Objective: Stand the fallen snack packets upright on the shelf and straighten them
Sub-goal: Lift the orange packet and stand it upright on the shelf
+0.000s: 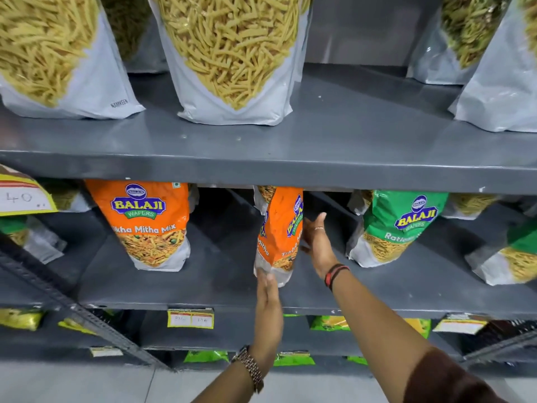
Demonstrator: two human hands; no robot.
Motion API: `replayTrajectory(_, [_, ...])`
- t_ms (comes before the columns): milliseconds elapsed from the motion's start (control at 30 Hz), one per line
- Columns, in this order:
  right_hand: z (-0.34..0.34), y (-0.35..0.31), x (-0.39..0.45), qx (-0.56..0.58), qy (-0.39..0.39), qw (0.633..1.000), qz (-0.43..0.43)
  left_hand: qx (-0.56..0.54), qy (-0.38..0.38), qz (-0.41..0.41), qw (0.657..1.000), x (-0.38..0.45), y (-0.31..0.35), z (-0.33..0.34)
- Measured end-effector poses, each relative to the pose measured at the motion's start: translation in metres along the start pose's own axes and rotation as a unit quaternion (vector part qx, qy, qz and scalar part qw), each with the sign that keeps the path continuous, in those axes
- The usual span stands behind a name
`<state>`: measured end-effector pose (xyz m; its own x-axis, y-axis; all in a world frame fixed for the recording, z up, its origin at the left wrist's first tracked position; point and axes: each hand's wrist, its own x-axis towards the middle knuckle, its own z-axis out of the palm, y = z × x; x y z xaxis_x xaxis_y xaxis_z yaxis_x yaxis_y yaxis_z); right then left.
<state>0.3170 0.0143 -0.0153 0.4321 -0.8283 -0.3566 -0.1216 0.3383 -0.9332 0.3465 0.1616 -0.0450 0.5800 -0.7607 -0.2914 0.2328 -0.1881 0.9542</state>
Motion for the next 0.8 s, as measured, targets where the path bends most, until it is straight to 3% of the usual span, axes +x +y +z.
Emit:
replayTrajectory(133, [0.007, 0.002, -0.01, -0.035, -0.079, 0.996, 0.004, -0.04, 0.048, -0.001, 0.998, 0.015, 0.012, 0.008])
replayTrajectory(300, [0.01, 0.024, -0.034, -0.006, -0.096, 0.995, -0.041, -0.067, 0.137, 0.031, 0.988, 0.039, 0.022, 0.001])
replayTrajectory(367, [0.009, 0.032, -0.043, -0.018, -0.095, 0.994, -0.043, -0.058, 0.132, 0.047, 0.988, 0.049, 0.028, -0.007])
replayTrajectory(633, [-0.008, 0.055, -0.045, -0.064, -0.086, 0.993, -0.048, -0.021, 0.09, -0.016, 0.996, 0.074, 0.038, -0.032])
replayTrajectory(733, [-0.007, 0.069, -0.046, -0.118, -0.038, 0.992, -0.028, -0.041, 0.169, -0.03, 0.984, 0.071, 0.014, -0.051])
replayTrajectory(800, [0.002, 0.075, -0.048, -0.136, -0.047, 0.99, -0.01, -0.058, 0.22, -0.03, 0.973, 0.062, 0.001, -0.069])
